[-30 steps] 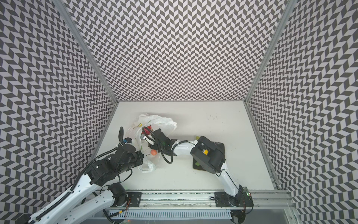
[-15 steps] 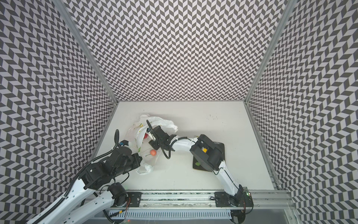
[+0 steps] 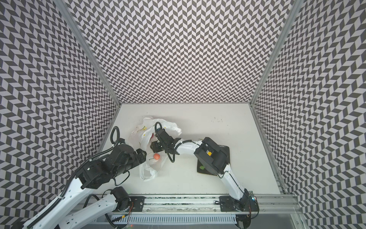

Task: Take fruits out of the plastic bag
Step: Shake the plastic bag at the center of the table.

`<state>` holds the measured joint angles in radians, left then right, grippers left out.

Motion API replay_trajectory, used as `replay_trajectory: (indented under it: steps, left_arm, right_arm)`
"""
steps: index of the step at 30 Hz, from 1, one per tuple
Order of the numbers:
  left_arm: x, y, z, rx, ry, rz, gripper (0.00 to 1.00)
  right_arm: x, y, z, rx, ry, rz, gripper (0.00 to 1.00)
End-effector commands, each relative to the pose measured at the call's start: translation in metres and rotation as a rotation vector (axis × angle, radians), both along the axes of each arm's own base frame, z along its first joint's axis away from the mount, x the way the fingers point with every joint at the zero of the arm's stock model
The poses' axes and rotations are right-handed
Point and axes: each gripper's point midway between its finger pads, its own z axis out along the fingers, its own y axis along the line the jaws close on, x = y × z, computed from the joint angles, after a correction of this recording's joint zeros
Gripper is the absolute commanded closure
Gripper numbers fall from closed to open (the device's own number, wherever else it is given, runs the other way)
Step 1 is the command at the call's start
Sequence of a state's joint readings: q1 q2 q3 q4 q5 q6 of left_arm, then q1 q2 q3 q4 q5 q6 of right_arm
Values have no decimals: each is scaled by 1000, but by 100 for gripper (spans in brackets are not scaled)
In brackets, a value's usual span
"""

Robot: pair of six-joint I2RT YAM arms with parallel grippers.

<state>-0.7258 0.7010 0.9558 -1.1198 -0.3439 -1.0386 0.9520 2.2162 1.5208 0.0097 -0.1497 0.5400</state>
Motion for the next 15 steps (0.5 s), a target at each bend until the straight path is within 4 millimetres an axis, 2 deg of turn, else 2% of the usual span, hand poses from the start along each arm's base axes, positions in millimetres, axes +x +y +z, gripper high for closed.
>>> replay_trajectory:
  steps: [1,4,7,9,15]
  left_arm:
    - [4,29,35,114,-85,74,9]
    - [17,32,62,198,-127,65,4]
    - [38,14,74,247,-130,-31,2]
    - [50,0,69,269,-103,-98,1]
    - [64,-16,28,297,-15,-213,0]
  right_arm:
    - [5,7,15,81,21,-33,45]
    - [6,7,15,92,33,-47,45]
    - [8,9,16,106,40,-49,45]
    - [10,9,17,100,39,-45,44]
    - [6,7,12,92,50,-30,44]
